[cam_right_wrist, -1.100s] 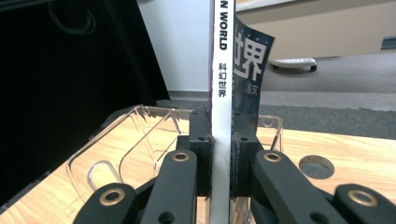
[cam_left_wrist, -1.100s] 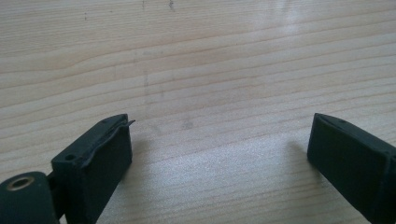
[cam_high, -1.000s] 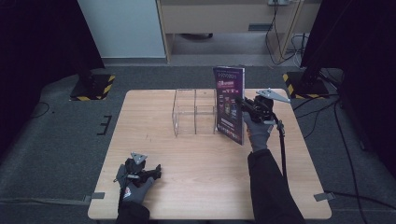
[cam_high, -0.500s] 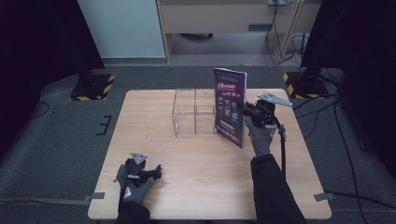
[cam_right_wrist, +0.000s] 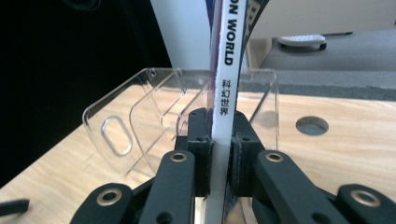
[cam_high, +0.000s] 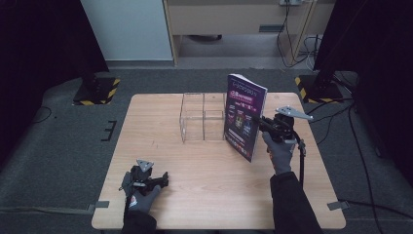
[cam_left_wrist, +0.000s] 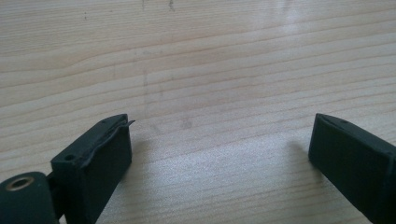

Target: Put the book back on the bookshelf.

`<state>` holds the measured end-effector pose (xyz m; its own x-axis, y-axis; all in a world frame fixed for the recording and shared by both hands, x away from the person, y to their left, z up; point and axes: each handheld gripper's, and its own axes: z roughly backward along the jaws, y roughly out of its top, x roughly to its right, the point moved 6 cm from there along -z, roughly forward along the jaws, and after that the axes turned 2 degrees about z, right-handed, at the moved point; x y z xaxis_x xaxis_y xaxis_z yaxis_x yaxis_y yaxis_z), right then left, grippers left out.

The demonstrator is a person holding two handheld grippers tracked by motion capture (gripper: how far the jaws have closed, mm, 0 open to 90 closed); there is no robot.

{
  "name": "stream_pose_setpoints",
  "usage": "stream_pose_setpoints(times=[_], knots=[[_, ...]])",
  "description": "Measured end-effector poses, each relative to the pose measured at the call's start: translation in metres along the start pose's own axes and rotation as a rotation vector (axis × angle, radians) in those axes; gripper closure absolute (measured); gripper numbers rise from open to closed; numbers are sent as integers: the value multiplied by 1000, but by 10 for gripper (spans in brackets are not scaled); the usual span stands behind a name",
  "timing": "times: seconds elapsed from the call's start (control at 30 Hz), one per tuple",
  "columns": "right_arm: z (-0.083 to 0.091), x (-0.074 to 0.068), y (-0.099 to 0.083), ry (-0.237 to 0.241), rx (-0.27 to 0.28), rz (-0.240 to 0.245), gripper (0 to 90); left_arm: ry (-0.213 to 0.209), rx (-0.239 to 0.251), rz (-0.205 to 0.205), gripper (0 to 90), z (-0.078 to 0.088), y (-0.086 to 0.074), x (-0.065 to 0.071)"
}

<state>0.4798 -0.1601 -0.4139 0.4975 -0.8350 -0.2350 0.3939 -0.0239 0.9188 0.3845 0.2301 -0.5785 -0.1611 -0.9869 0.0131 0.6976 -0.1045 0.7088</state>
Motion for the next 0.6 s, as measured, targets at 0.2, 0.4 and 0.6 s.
stream_pose_setpoints(times=[0.2,0.4,0.6], knots=[[11,0,-13,4,-16,-1,814,-1,-1,0,48,0,0,0],[22,-2,-27,7,-41,10,813,-7,-4,-5,40,0,0,1],[30,-2,-36,6,-58,16,812,-3,-8,1,21,1,-2,2]])
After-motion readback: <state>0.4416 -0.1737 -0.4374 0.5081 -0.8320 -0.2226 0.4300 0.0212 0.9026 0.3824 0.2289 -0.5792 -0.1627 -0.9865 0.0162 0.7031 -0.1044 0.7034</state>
